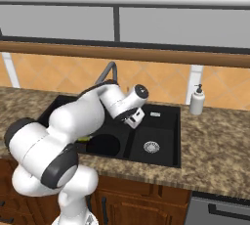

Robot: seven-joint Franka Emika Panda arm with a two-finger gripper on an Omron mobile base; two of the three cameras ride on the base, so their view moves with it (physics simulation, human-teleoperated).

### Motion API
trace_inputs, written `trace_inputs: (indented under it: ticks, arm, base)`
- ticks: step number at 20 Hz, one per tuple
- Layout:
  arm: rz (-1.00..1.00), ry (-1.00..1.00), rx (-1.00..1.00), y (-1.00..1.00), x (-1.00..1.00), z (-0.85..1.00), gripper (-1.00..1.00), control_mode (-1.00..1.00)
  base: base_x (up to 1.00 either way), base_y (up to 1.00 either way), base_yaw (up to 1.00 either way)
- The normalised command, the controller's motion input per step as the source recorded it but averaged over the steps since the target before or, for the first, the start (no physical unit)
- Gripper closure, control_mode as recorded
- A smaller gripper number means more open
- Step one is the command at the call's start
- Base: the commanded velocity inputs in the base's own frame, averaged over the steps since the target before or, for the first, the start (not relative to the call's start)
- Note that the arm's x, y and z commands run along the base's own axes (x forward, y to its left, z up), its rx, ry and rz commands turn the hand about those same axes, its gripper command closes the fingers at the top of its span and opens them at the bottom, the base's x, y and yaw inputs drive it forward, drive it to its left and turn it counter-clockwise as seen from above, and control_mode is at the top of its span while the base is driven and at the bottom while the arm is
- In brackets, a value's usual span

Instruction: Pick the pan and sponge and place them into the sink. Then turn on the water.

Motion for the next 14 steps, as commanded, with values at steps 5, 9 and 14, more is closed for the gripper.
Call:
trace_inputs:
  ticks: [5, 9, 14]
  arm:
    - [0.00, -0.06, 0.07, -0.02, 0.47, -0.27, -1.00, -1.00]
    - [0.00, -0.14, 0.10, 0.00, 0.31, -0.07, -1.00, -1.00]
    - [0.00, -0.13, 0.06, -0.01, 0.24, 0.00, -1.00, -1.00]
  base:
    - [0.00, 0.00, 0.00]
    - [0.00, 0.00, 0.00]
    - [0.00, 0.00, 0.00]
